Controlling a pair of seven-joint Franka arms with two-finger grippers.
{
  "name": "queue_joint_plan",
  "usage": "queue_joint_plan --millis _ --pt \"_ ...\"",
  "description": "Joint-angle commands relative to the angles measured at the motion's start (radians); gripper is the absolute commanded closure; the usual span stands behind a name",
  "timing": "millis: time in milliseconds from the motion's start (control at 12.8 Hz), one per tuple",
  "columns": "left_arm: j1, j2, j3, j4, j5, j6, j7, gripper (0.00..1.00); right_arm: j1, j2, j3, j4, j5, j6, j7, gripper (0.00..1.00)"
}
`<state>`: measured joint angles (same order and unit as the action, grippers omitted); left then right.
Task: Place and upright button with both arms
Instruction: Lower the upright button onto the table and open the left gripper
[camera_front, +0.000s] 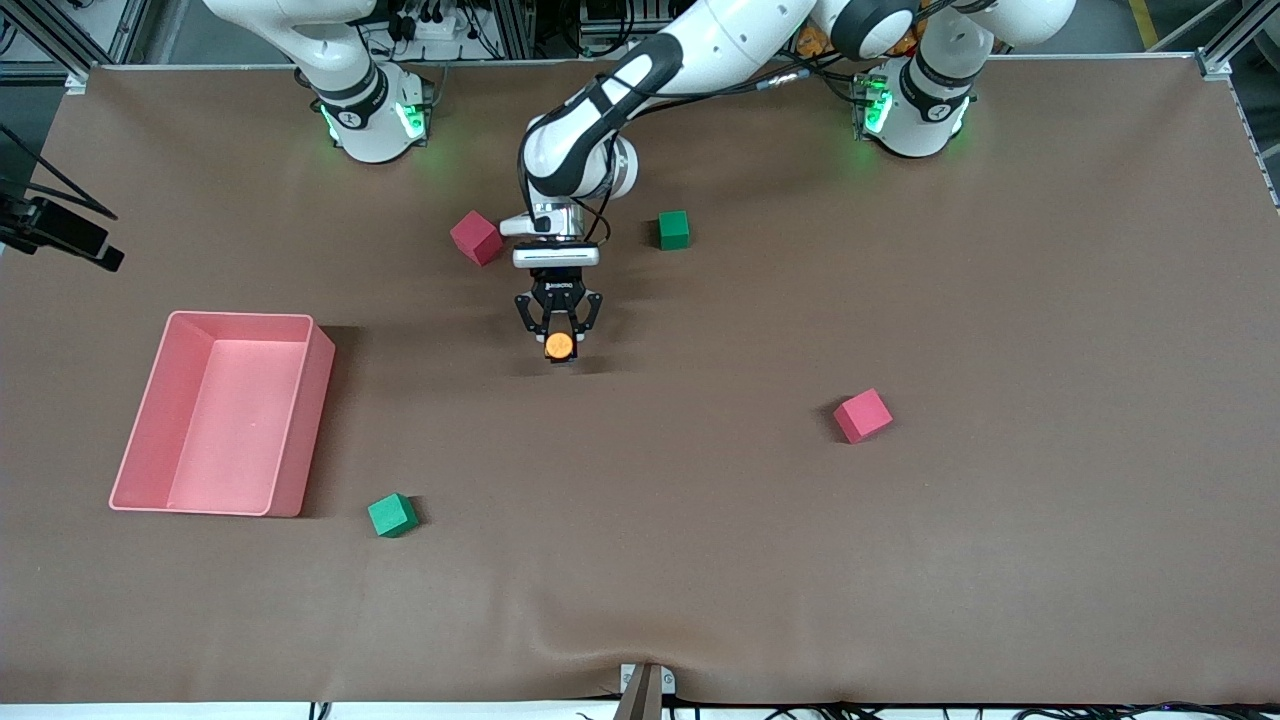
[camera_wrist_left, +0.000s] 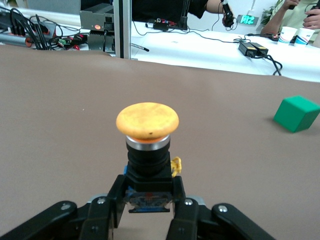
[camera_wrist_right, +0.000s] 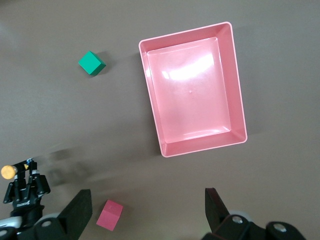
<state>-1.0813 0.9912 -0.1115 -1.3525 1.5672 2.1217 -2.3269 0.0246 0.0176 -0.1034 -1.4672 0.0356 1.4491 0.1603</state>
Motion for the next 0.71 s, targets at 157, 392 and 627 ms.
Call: queue_joint_plan --millis 157,392,627 --pt "-0.017 0.075 0.012 0.018 0.152 -0.063 -0.086 1.00 0.003 0.012 -0.002 0.024 -0.016 -0.018 -0.011 0.00" --pt "-0.017 0.099 0.012 0.019 0.151 -0.063 -0.088 1.00 0.003 0.012 -0.002 0.024 -0.016 -0.018 -0.011 0.00" --pt "-0.017 0.123 0.010 0.021 0.146 -0.063 -0.088 1.00 0.005 0.012 -0.004 0.024 -0.016 -0.018 -0.011 0.00"
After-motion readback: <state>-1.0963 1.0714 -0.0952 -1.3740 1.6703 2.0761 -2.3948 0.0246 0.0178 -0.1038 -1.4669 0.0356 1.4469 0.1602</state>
